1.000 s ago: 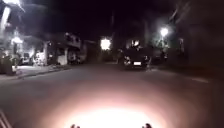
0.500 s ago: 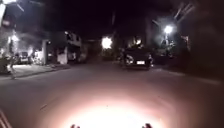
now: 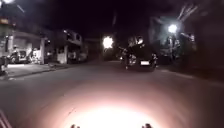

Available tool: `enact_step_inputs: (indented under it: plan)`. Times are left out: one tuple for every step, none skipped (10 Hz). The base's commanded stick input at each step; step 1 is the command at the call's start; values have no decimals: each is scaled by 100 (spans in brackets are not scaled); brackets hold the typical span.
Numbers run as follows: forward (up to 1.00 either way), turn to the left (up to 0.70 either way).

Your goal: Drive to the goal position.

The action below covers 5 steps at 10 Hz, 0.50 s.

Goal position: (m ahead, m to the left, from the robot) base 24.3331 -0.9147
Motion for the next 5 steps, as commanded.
enact_step_inputs:
  plan:
    - [85, 0]
    - [85, 0]
    - [85, 0]
    - [85, 0]
    - [85, 0]
